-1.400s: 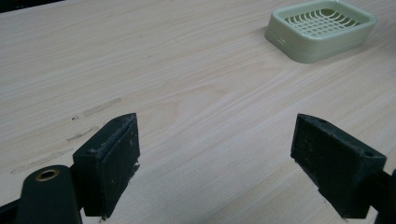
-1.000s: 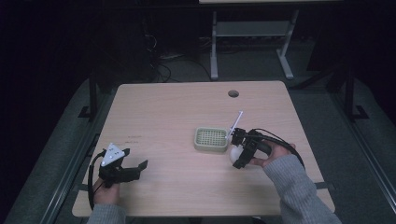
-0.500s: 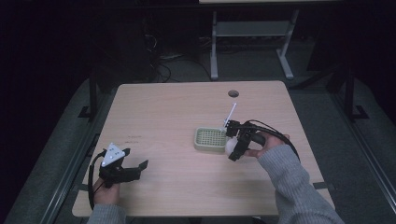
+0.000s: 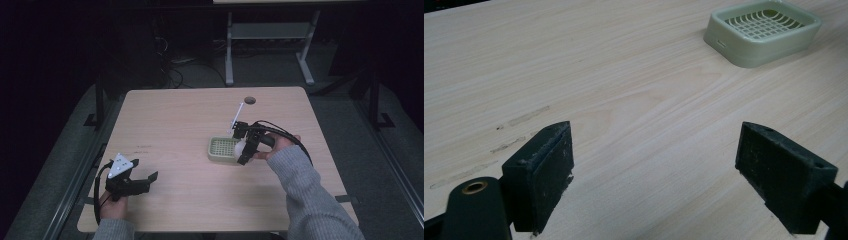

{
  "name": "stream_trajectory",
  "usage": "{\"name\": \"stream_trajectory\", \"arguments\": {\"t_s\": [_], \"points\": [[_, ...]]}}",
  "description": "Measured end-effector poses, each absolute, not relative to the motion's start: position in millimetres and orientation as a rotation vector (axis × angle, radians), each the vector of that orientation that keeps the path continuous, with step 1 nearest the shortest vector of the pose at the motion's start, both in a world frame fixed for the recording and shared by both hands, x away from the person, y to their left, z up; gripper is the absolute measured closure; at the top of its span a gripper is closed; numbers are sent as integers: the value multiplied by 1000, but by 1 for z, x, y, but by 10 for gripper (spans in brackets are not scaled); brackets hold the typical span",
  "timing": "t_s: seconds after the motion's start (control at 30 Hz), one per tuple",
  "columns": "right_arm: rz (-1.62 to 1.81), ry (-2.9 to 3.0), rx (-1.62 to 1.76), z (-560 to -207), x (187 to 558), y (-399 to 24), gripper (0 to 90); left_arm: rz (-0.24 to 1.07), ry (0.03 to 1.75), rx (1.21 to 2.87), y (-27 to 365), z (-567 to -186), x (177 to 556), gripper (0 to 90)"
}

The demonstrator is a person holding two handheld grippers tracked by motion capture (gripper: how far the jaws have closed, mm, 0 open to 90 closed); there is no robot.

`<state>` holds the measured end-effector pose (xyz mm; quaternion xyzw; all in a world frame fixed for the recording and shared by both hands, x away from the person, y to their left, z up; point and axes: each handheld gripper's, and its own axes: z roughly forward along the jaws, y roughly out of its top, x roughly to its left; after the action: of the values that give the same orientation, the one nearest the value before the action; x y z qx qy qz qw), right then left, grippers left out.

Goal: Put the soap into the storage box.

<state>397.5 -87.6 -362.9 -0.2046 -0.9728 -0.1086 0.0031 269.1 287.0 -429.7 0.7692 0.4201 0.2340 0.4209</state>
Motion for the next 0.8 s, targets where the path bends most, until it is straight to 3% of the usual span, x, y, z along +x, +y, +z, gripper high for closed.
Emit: {"name": "stream_trajectory", "arguments": {"t_s": [0.8], "points": [[-312,-3065,-588,-362,428,-56,237,592,1054,1924,288,-429,269,152]]}}
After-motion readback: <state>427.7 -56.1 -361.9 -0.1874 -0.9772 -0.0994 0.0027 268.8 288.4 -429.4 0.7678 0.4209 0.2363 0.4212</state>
